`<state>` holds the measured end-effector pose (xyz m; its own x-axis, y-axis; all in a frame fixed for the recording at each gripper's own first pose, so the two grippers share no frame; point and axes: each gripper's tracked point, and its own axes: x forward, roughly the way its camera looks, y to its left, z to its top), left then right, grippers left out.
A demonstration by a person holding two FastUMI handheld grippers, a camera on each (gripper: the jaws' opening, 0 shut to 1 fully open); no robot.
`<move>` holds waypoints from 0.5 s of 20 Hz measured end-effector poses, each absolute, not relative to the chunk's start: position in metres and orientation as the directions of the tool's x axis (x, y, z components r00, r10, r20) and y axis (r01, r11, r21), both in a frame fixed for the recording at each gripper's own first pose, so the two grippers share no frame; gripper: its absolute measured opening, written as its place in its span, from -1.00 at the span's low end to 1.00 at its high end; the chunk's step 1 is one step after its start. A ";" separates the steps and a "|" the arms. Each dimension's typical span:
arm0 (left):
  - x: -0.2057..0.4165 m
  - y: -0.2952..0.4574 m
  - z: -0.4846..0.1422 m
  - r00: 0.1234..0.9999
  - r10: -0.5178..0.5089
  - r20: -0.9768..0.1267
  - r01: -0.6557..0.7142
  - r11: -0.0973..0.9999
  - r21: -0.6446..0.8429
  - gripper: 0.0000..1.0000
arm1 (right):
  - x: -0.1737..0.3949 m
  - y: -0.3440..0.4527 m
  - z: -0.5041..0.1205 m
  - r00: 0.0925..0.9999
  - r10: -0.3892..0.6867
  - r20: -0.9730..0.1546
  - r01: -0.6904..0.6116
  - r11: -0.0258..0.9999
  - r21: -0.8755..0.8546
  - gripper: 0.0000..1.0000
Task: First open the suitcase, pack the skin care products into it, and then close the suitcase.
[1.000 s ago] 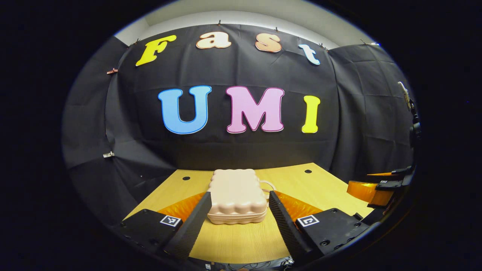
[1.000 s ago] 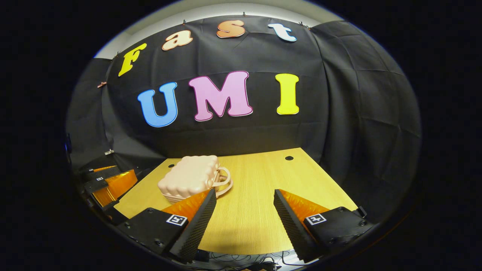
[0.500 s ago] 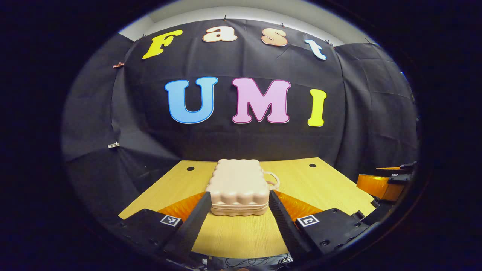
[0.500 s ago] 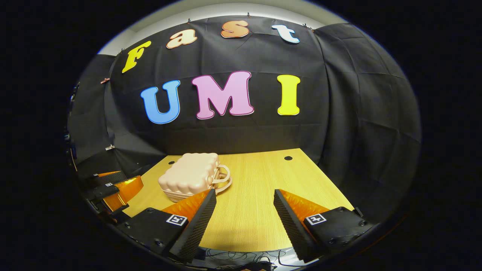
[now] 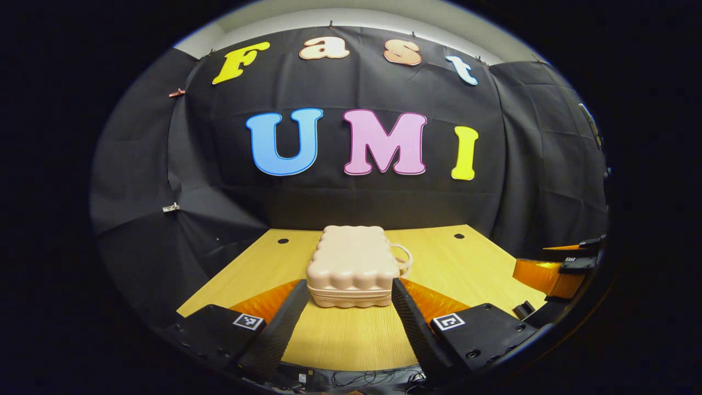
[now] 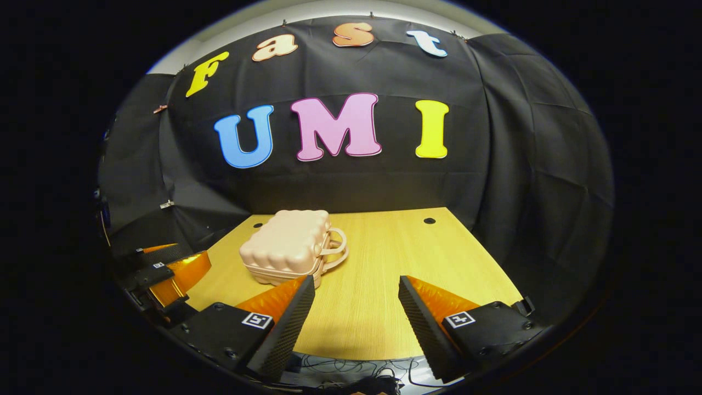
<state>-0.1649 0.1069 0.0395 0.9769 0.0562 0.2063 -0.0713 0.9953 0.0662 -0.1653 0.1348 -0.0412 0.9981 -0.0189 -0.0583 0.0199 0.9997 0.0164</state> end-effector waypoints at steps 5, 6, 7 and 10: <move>-0.171 0.109 0.040 0.977 0.048 0.206 -0.068 0.994 0.090 0.92 | -0.157 0.149 -0.041 0.998 0.007 -0.062 -0.006 1.000 0.013 0.95; -0.172 0.110 0.040 0.977 0.048 0.209 -0.069 0.993 0.094 0.92 | -0.155 0.151 -0.040 0.998 0.012 -0.062 -0.011 1.000 0.013 0.95; -0.174 0.110 0.041 0.977 0.046 0.210 -0.067 0.993 0.094 0.92 | -0.152 0.154 -0.041 0.998 0.019 -0.068 -0.018 1.000 0.019 0.95; -0.178 0.109 0.038 0.979 0.031 0.201 -0.053 0.994 0.101 0.92 | -0.146 0.168 -0.043 0.995 0.050 -0.082 -0.048 0.998 0.031 0.95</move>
<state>-0.1776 0.1094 0.0380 0.9790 0.0315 0.2012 -0.0527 0.9935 0.1009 -0.1459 0.1675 -0.0433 0.9953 0.0505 -0.0824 -0.0480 0.9984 0.0311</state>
